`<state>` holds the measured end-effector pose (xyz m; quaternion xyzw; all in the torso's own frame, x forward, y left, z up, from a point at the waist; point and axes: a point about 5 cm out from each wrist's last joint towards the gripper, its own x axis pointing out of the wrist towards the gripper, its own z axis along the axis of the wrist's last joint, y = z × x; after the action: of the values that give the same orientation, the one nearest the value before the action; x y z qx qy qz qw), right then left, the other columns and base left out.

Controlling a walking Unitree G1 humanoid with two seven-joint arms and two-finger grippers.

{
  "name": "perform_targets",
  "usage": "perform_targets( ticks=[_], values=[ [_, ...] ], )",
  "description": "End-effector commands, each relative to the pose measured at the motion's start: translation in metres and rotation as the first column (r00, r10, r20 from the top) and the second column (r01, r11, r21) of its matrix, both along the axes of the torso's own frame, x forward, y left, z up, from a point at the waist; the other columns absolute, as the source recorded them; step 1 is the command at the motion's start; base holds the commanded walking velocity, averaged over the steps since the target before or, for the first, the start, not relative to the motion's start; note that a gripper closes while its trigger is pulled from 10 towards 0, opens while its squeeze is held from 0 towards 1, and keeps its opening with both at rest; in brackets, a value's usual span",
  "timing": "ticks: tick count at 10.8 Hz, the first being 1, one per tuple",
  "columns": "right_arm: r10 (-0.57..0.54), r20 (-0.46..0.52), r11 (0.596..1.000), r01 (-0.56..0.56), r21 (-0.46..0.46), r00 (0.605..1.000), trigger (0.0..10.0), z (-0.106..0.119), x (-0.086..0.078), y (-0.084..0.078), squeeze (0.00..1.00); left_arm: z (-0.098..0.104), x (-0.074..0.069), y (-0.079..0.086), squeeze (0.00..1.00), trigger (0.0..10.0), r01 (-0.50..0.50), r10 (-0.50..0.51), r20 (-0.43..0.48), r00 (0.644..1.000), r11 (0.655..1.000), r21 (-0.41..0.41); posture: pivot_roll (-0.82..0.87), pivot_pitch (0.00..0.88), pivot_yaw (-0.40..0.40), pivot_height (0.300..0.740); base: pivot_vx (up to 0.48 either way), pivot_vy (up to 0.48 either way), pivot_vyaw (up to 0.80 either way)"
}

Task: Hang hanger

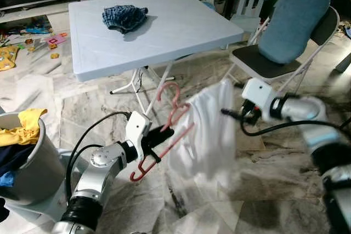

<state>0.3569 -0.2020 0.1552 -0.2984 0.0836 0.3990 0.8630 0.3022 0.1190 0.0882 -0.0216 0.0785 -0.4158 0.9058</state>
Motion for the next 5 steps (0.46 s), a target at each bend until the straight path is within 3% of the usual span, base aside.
perform_targets(
  ticks=[1,4,5],
  values=[
    [-0.031,-0.077,0.995,0.038,0.093,0.997,10.0,-0.009,-0.004,0.003,0.0,0.017,0.009,-0.002,0.0,0.0,-0.021,0.024,0.069,0.997,0.999,-0.043,-0.18,0.0,-0.008,0.74,0.0,0.0,0.0],
    [-0.071,-0.164,0.98,0.1,0.172,0.984,10.0,-0.024,-0.01,0.011,0.0,0.017,0.01,-0.003,0.0,0.0,-0.023,0.027,0.069,0.997,0.999,-0.048,-0.19,0.0,-0.004,0.74,0.0,0.0,0.0],
    [-0.09,-0.223,0.963,0.142,0.23,0.971,10.0,-0.033,-0.015,0.022,0.0,0.019,0.012,-0.006,0.0,0.0,-0.022,0.026,0.073,0.997,0.998,-0.056,-0.19,0.0,0.0,0.74,0.0,0.0,0.0]
  ],
)
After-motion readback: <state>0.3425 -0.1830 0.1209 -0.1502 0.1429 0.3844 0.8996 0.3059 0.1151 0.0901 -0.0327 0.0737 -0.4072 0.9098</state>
